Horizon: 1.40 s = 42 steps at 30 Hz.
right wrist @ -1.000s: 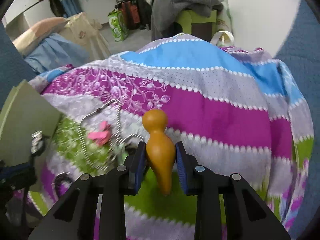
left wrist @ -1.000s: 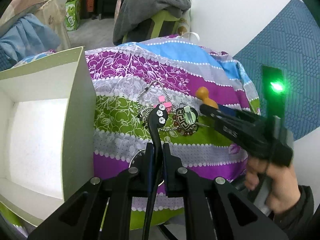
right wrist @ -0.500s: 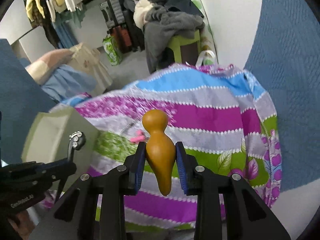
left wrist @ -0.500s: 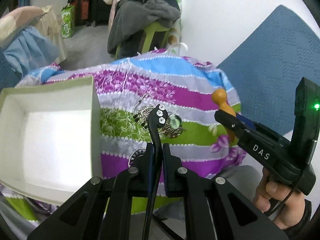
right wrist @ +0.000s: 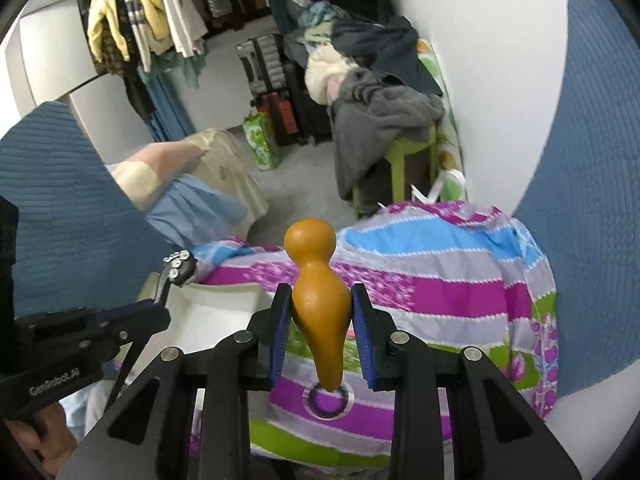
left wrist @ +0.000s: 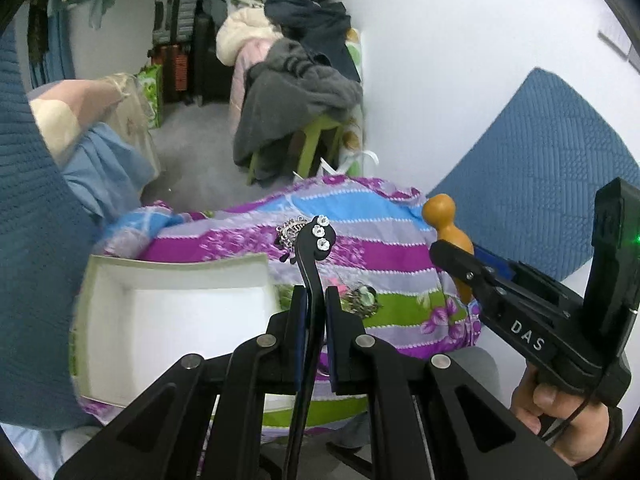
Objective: Organize jewelry
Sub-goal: 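Carry the orange gourd pendant with the right gripper over the white box, then lower the pendant into the box and open the right gripper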
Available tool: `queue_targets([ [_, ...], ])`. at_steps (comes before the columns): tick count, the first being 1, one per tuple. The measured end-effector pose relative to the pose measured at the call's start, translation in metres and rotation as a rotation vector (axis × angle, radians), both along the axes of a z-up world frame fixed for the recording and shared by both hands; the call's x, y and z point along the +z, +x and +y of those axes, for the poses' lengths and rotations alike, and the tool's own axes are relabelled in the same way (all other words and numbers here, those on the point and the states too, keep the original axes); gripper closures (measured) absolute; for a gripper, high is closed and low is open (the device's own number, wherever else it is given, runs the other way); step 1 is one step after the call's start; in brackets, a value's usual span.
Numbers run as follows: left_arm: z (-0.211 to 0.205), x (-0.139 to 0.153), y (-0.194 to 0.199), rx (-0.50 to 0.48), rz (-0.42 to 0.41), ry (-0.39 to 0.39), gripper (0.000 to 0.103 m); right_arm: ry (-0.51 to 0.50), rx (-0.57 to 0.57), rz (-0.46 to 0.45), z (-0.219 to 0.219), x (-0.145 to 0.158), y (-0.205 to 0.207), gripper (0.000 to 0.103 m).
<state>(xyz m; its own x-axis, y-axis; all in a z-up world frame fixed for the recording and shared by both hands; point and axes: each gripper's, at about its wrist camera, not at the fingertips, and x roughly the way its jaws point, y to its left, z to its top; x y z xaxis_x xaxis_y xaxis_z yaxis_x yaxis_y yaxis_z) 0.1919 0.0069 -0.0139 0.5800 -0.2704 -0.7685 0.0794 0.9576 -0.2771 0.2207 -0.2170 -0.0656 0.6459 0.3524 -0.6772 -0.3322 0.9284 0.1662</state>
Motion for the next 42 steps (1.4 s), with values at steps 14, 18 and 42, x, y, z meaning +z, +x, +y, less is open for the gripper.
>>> queue_targets([
  [14, 0.086, -0.064, -0.001, 0.052, 0.072, -0.023, 0.096, -0.046, 0.114, 0.109, 0.096, -0.066, -0.013, 0.076],
  [18, 0.1, -0.087, 0.0, 0.065, 0.099, -0.028, 0.096, -0.102, 0.145, 0.136, 0.121, -0.096, -0.011, 0.076],
  [42, 0.121, -0.054, -0.039, 0.175, 0.01, -0.054, 0.046, -0.059, 0.226, 0.054, 0.124, -0.056, -0.031, 0.051],
])
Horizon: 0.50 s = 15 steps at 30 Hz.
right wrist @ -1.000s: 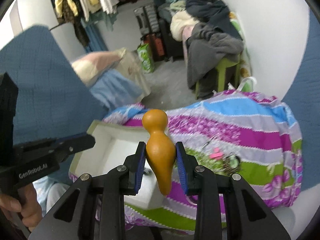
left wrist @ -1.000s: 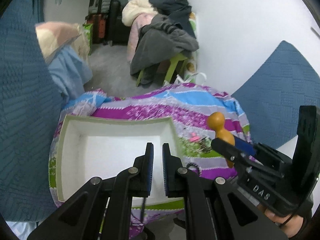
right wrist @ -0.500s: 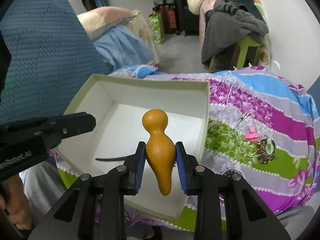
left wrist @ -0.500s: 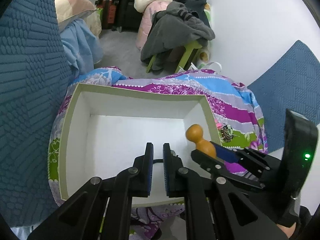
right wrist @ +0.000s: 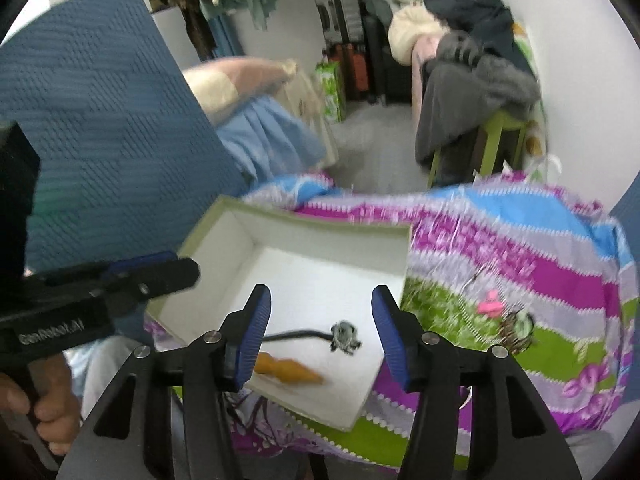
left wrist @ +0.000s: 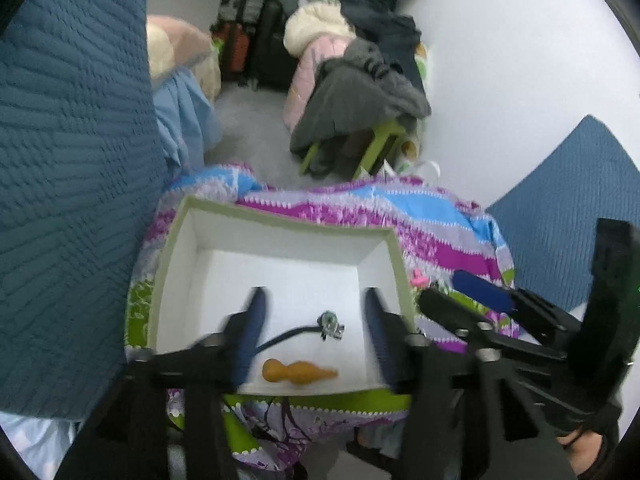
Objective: Organize jewelry
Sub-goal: 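Lower the pendant into the box and open the right gripper, then move the left tool to the black coiled hair tie while the right tool approaches the green charm keychain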
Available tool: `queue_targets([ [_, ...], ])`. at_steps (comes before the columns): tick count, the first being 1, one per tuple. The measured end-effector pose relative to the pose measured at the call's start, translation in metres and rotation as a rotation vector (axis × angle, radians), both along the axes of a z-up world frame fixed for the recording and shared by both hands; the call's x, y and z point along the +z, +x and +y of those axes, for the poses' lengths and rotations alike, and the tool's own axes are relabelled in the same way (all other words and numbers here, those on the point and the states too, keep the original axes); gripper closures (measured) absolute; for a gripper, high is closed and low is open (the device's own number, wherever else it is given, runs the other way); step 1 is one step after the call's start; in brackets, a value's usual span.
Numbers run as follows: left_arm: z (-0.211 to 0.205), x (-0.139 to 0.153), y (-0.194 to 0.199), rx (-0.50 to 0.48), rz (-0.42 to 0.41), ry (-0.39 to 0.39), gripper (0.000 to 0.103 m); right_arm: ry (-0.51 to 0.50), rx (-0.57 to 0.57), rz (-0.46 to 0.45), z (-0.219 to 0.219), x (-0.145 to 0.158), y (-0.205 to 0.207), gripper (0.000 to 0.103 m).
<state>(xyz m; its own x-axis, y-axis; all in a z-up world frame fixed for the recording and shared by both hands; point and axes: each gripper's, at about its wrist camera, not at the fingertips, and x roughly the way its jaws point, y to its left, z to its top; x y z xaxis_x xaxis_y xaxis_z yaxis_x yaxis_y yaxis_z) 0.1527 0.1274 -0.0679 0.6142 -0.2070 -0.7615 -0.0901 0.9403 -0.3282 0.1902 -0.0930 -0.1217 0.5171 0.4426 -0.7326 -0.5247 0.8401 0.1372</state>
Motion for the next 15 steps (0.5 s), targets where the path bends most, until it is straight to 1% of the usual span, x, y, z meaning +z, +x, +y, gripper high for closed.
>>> queue_targets([
  [3, -0.005, 0.017, -0.008, 0.005, -0.031, 0.003, 0.046, 0.021, -0.002, -0.051, -0.01, 0.025, -0.01, 0.051],
  [6, -0.016, 0.033, -0.017, 0.01, -0.062, 0.027, 0.046, 0.042, -0.006, -0.087, -0.022, 0.045, -0.017, 0.051],
  [9, -0.025, 0.048, -0.026, 0.006, -0.094, 0.031, 0.046, 0.051, -0.021, -0.134, -0.037, 0.062, -0.026, 0.051],
  [15, -0.051, 0.068, -0.04, -0.007, -0.137, 0.063, 0.046, 0.072, -0.047, -0.201, -0.065, 0.083, -0.041, 0.051],
])
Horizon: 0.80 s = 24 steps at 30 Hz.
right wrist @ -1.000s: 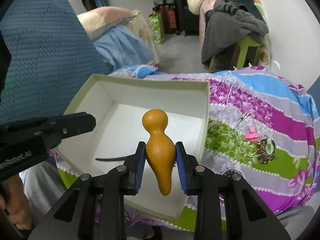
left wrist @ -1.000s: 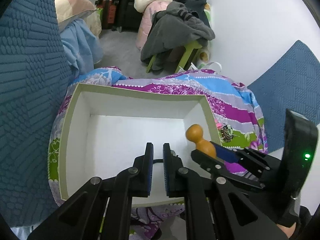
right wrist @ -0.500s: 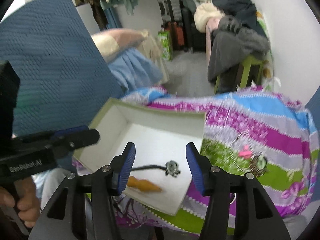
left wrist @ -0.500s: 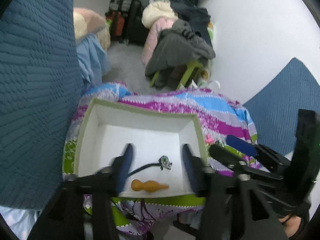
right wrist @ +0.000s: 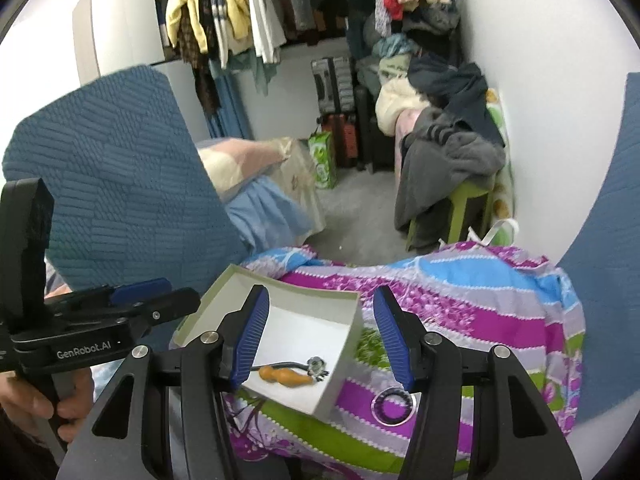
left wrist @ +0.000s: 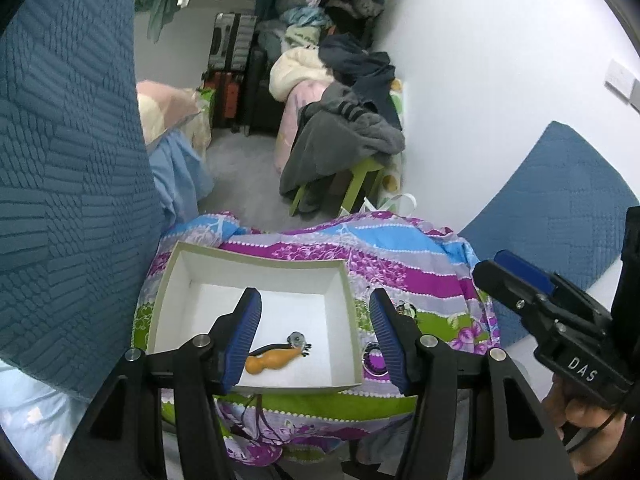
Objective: Organize jewelry
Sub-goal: 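Move the left tool to the black coiled hair tie while the right tool approaches the green charm keychain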
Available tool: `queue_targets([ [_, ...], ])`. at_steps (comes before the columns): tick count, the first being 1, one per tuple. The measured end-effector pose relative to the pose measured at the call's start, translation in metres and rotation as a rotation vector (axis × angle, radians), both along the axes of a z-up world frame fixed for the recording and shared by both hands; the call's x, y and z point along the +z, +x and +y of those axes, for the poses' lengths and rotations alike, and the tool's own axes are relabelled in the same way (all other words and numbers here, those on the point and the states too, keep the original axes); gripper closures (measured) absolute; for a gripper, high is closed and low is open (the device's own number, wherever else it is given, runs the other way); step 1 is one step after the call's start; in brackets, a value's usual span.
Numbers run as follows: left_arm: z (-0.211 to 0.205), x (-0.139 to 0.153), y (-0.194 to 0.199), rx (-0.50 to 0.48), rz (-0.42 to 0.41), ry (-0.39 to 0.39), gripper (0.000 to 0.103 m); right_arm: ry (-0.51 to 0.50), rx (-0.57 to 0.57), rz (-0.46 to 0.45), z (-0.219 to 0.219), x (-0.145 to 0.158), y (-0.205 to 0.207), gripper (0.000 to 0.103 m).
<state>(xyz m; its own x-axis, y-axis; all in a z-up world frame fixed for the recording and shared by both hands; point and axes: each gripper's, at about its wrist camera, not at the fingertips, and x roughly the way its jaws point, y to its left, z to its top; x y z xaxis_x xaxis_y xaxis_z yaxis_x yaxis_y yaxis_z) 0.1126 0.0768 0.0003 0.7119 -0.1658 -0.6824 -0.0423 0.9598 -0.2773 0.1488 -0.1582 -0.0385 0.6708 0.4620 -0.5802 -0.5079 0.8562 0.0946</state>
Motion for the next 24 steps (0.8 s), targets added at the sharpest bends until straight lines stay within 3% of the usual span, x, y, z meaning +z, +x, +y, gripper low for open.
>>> queue_targets([
  [9, -0.042, 0.003, -0.013, -0.053, -0.046, 0.03, 0.046, 0.009, -0.064, -0.066, -0.045, 0.005, -0.017, 0.051],
  [24, -0.099, -0.035, -0.012, -0.152, -0.029, -0.075, 0.047, 0.021, -0.152, -0.065, -0.117, -0.04, -0.035, 0.052],
])
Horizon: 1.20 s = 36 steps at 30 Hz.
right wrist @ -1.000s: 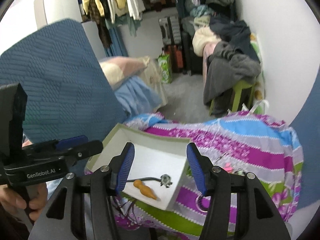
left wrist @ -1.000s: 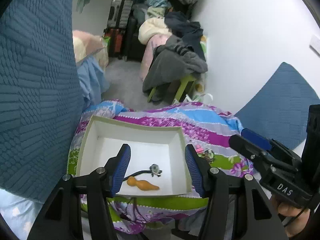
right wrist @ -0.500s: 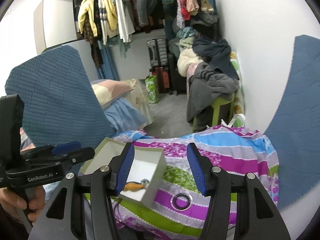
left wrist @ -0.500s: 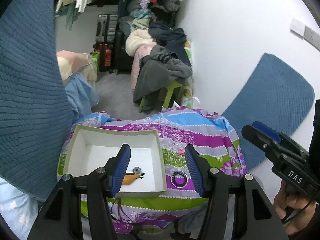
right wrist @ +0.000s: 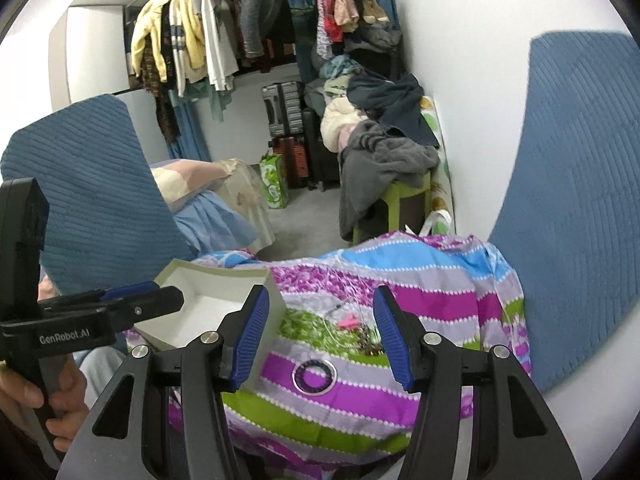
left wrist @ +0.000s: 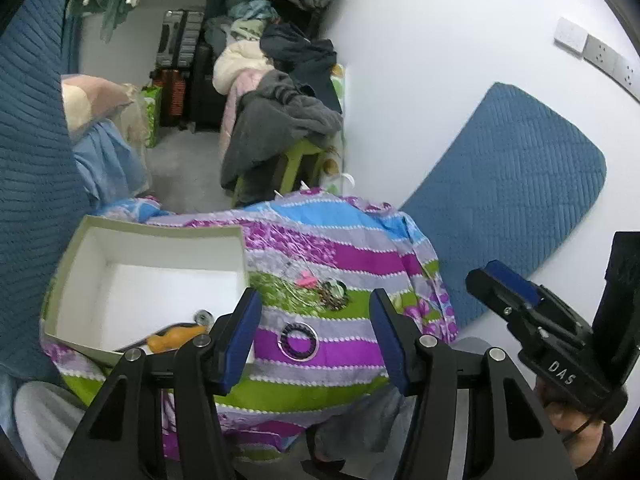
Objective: Organize jewelry
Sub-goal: 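Move the left tool to the black coiled hair tie while the right tool approaches the green charm keychain, then grasp the black hair tie with the left gripper while the right gripper grasps the green charm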
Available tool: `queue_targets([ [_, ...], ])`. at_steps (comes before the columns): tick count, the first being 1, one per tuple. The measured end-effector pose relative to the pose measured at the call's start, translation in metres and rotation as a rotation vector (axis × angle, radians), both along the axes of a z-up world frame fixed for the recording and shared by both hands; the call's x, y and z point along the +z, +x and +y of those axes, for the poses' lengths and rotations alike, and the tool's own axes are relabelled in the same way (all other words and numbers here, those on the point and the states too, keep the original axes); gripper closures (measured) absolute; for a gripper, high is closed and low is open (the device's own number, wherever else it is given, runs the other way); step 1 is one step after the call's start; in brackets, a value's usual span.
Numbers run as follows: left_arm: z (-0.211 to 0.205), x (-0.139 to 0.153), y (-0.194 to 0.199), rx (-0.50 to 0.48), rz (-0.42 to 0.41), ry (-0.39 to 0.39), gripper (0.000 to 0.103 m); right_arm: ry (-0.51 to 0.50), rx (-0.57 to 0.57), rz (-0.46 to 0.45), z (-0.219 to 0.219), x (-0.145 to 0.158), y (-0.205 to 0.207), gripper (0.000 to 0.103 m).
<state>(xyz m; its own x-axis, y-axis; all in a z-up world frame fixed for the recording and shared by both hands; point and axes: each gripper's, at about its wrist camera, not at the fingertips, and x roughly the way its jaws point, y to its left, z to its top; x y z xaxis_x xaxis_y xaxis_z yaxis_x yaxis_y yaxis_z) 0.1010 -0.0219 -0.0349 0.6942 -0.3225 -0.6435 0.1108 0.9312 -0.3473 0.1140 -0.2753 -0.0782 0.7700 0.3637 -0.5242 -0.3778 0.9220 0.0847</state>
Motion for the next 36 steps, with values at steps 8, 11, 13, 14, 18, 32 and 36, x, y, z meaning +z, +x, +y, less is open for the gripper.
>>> queue_targets([
  [8, -0.032, -0.029, 0.006, -0.066, 0.056, 0.017, 0.049, 0.011, -0.027, 0.02, -0.018, -0.03, 0.002, 0.063],
  [11, -0.045, -0.047, 0.013, -0.105, 0.089, 0.022, 0.049, 0.014, -0.03, 0.044, -0.022, -0.05, 0.014, 0.071],
  [13, -0.053, -0.061, 0.018, -0.12, 0.122, 0.022, 0.049, 0.029, -0.029, 0.076, -0.027, -0.065, 0.024, 0.074],
  [14, -0.055, -0.065, 0.02, -0.125, 0.133, 0.02, 0.05, 0.039, -0.029, 0.095, -0.029, -0.071, 0.029, 0.075],
  [18, -0.064, -0.087, 0.031, -0.138, 0.179, 0.015, 0.06, 0.048, -0.023, 0.142, -0.034, -0.092, 0.052, 0.077],
  [32, -0.084, -0.153, 0.068, -0.113, 0.313, 0.116, 0.076, 0.04, 0.097, 0.292, -0.031, -0.147, 0.127, 0.077],
  [36, -0.086, -0.169, 0.082, -0.096, 0.33, 0.126, 0.076, 0.01, 0.11, 0.344, -0.029, -0.166, 0.157, 0.077],
])
